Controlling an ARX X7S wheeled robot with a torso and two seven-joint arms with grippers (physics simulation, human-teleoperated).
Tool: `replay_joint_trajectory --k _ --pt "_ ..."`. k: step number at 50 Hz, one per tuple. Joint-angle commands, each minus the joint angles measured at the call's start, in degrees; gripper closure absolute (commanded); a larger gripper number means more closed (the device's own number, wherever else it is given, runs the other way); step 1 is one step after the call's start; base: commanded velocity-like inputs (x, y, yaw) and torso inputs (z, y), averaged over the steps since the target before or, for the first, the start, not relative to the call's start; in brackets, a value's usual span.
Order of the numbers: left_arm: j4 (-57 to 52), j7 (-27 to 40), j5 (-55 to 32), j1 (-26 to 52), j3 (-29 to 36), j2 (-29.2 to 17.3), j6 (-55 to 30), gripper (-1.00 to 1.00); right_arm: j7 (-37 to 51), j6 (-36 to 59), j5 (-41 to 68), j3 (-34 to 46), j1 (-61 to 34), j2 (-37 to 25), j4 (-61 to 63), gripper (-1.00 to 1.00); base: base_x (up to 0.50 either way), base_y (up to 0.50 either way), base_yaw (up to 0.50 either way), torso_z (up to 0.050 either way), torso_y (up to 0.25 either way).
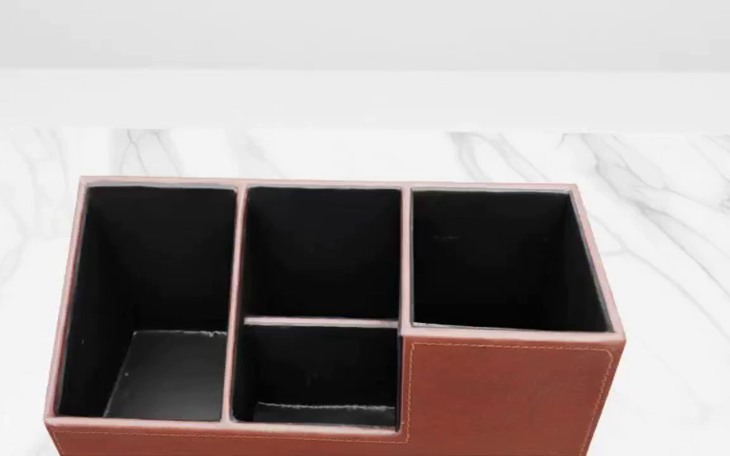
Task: Pick up the yellow and white mug and place it to the right of the caddy.
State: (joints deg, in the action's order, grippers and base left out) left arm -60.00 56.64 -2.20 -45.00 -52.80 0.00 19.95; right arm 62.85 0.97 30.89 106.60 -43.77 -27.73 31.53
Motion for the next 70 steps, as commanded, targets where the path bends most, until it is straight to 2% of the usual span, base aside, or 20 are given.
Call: replay_joint_trajectory --k 1,14,40,70 --pt "0.00 -0.11 0.24 0.00 0.33 0.00 -0.02 -1.00 3.87 4.58 -3.42 -0.87 -2.57 -1.73 7.81 1.00 0.00 0.00 0.00 0.000 0.000" --pt "0.00 -0.27 0.54 0.00 0.75 0.00 -0.06 -1.00 6.58 6.31 -4.61 -2.56 -4.09 -4.02 12.17 1.00 0.00 0.00 0.00 0.000 0.000" --pt "0.00 -0.78 0.34 0.00 0.76 0.00 -0.12 -1.00 12.17 7.67 -4.27 -8.15 -7.83 -12.75 20.70 1.00 0.00 0.00 0.00 0.000 0.000" --pt "0.00 -1.27 1.03 0.00 1.51 0.00 -0.01 -1.00 16.60 1.45 -2.79 -14.74 -9.47 -26.09 24.32 1.00 0.00 0.00 0.00 0.000 0.000"
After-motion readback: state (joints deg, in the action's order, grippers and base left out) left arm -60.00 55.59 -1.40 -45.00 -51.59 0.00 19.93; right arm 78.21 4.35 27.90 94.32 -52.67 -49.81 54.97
